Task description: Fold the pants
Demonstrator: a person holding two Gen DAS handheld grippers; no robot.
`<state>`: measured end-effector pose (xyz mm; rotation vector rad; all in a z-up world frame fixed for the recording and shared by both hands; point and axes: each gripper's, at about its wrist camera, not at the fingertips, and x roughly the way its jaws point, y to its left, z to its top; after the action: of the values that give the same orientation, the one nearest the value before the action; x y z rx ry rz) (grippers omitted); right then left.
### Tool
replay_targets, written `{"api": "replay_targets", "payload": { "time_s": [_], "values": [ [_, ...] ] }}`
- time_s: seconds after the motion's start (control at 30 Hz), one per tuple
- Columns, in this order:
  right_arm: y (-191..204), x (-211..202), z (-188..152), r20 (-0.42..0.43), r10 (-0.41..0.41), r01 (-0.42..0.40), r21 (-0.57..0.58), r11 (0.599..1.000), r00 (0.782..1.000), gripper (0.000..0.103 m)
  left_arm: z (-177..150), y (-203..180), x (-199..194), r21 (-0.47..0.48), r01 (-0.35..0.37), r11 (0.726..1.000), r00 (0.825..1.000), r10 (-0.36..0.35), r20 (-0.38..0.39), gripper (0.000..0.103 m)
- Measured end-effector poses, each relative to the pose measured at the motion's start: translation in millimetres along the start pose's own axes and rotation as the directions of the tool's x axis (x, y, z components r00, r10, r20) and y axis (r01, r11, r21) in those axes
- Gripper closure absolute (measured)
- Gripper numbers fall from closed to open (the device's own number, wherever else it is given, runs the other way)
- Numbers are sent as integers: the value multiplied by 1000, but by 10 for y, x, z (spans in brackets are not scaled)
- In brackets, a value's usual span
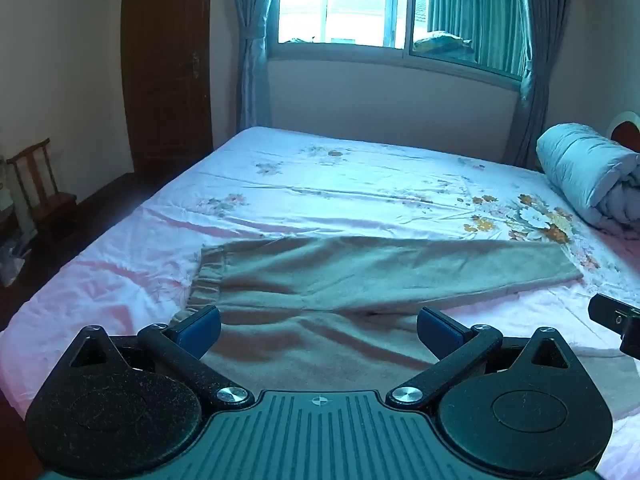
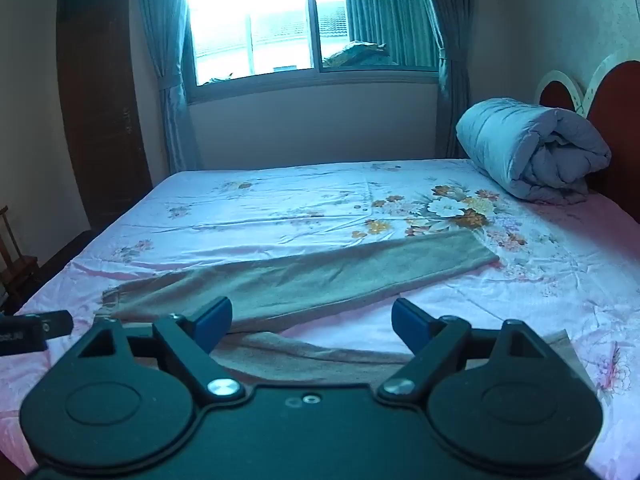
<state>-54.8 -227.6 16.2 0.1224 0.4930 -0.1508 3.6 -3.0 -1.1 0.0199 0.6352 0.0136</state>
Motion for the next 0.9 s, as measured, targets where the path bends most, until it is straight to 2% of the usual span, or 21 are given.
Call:
{"api": "replay_targets", "payload": {
  "time_s": [0.1, 0.13, 0.27, 0.4, 0.9],
  "values": [
    [41, 9, 4, -13, 17, -17, 5, 1000, 1000, 22, 33, -57, 8, 21, -7, 1000, 1000, 7, 18, 0],
    [56, 8, 6, -14, 21, -21, 1, 1000, 1000, 22, 35, 20, 3, -2, 20, 1000, 999, -20, 27, 0],
    [26, 60, 3, -14, 31, -31, -22, 999, 999, 22, 9, 123, 21, -21, 39, 999, 999, -38, 31, 0],
    [20, 91, -21, -10, 33, -33, -32, 999, 999, 22, -55, 56, -15, -22, 24, 999, 999, -23, 47, 0],
    [50, 91, -36, -26, -16, 15, -36, 999, 1000, 22, -45, 20, -20, -4, 16, 1000, 999, -16, 37, 0]
  ]
}}
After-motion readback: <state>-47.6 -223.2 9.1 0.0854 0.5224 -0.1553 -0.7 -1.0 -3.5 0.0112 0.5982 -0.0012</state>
